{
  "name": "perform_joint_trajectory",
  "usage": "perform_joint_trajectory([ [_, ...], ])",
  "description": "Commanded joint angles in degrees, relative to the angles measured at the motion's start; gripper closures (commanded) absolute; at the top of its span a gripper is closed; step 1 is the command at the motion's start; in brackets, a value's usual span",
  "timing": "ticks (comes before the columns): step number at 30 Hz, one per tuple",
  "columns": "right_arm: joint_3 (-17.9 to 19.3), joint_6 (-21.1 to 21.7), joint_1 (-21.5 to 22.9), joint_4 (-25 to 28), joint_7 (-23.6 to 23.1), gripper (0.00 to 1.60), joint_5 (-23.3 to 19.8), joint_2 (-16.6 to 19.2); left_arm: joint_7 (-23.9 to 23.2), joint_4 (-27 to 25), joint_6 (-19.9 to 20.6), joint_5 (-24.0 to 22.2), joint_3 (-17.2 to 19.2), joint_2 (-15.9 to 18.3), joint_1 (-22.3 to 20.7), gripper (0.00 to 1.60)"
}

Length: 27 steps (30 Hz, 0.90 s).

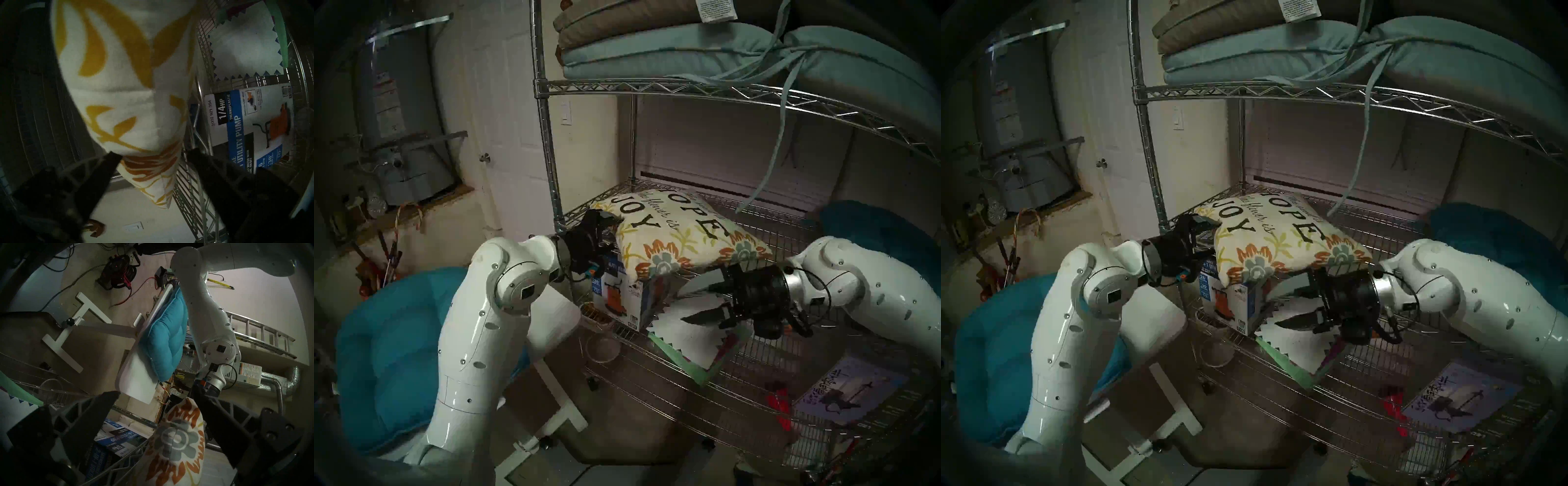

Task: Take cushion off the shelf

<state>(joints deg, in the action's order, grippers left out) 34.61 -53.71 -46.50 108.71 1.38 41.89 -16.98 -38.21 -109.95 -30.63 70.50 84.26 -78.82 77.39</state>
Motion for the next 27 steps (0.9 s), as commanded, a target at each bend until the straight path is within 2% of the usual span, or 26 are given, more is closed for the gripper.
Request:
perform_joint_trajectory([
  [1, 0.5, -0.3, 0.3, -0.5, 1.3, 0.0, 0.4, -0.8, 5.7, -2.4, 1.3, 2.2, 0.9, -1.2, 2.3, 1.6],
  [15, 0.5, -1.3, 1.4, -2.2, 0.1, 0.0, 1.1, -3.8, 8.6, -5.7, 1.5, 4.6, 3.4, -0.2, 5.7, 1.6],
  [27, 0.4, -1.3, 2.1, -3.0, -0.9, 0.0, 1.0, -5.4, 9.2, -8.2, 0.8, 4.2, 6.1, 0.7, 7.8, 1.6],
])
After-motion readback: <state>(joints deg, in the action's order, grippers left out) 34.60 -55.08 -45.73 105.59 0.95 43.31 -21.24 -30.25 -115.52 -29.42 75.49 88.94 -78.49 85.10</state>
